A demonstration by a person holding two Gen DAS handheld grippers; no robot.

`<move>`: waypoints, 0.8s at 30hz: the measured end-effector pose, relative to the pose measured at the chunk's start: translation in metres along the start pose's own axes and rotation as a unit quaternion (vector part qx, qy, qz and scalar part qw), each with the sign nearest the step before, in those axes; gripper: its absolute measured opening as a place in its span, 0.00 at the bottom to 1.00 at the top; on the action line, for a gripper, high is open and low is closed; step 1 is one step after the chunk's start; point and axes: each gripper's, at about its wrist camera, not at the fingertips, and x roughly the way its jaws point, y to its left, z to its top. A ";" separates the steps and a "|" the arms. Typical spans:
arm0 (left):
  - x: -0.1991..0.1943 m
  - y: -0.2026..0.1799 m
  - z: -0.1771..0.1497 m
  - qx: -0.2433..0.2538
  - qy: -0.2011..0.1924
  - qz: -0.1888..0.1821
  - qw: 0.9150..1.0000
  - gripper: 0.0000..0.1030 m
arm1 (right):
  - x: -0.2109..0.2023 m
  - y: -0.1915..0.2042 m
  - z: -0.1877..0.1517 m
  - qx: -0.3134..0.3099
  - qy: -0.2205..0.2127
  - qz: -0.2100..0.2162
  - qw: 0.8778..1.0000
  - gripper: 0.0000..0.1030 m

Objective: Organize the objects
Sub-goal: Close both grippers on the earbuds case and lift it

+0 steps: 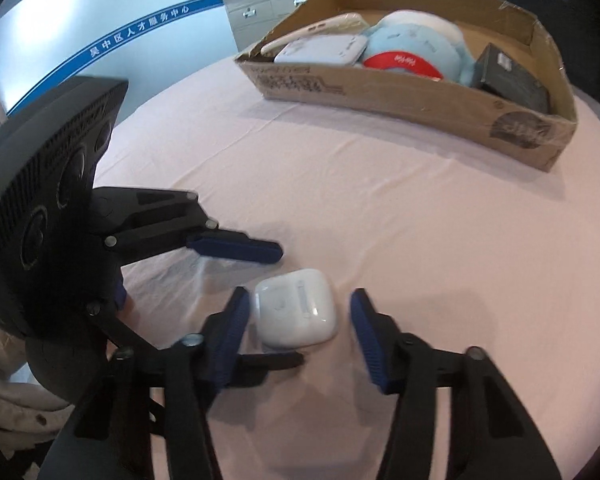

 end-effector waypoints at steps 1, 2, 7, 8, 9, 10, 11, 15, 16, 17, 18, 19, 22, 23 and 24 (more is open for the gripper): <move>0.001 -0.002 0.004 0.002 0.000 0.001 1.000 0.60 | 0.001 -0.002 0.000 0.003 0.003 0.007 1.000 0.39; 0.002 -0.011 0.004 0.009 -0.003 -0.003 1.000 0.55 | 0.001 -0.004 -0.001 0.007 0.007 0.009 1.000 0.39; -0.006 -0.024 -0.003 0.037 -0.010 0.006 0.999 0.44 | -0.005 -0.011 -0.007 0.038 0.003 0.004 0.999 0.40; -0.006 -0.025 -0.004 0.036 -0.010 0.014 0.999 0.49 | -0.006 -0.009 -0.008 0.042 0.001 -0.003 0.999 0.40; -0.007 -0.025 -0.004 0.034 -0.011 0.032 0.999 0.64 | -0.006 -0.007 -0.008 0.044 0.001 -0.008 0.999 0.40; -0.006 -0.026 -0.003 0.033 -0.011 0.055 0.998 0.81 | -0.005 -0.004 -0.008 0.042 0.002 -0.011 0.999 0.40; -0.004 -0.027 -0.004 0.033 -0.011 0.091 0.995 0.89 | -0.006 -0.003 -0.008 0.045 0.002 -0.011 0.999 0.40; 0.004 -0.027 -0.002 0.038 -0.013 0.129 0.991 1.00 | -0.007 -0.004 -0.011 0.052 -0.006 -0.020 0.998 0.40; 0.006 -0.026 -0.001 0.038 -0.013 0.127 0.991 1.00 | -0.008 -0.004 -0.012 0.053 -0.007 -0.020 0.998 0.40; 0.006 -0.024 -0.002 0.034 -0.011 0.120 0.992 1.00 | -0.009 -0.005 -0.013 0.054 -0.007 -0.020 0.998 0.40; 0.006 -0.022 -0.002 0.029 -0.009 0.114 0.993 1.00 | -0.009 -0.005 -0.012 0.055 -0.007 -0.020 0.998 0.40; 0.008 -0.019 -0.001 0.027 -0.008 0.111 0.993 1.00 | -0.009 -0.005 -0.012 0.056 -0.007 -0.021 0.998 0.40; 0.008 -0.018 -0.002 0.005 -0.004 0.114 0.993 1.00 | -0.010 -0.007 -0.012 0.064 -0.008 -0.022 0.998 0.40; 0.008 -0.016 -0.003 0.001 -0.002 0.105 0.994 1.00 | -0.010 -0.008 -0.013 0.065 -0.010 -0.022 0.998 0.40; 0.009 -0.013 -0.002 -0.005 0.001 0.090 0.996 1.00 | -0.010 -0.007 -0.014 0.063 -0.012 -0.023 0.998 0.40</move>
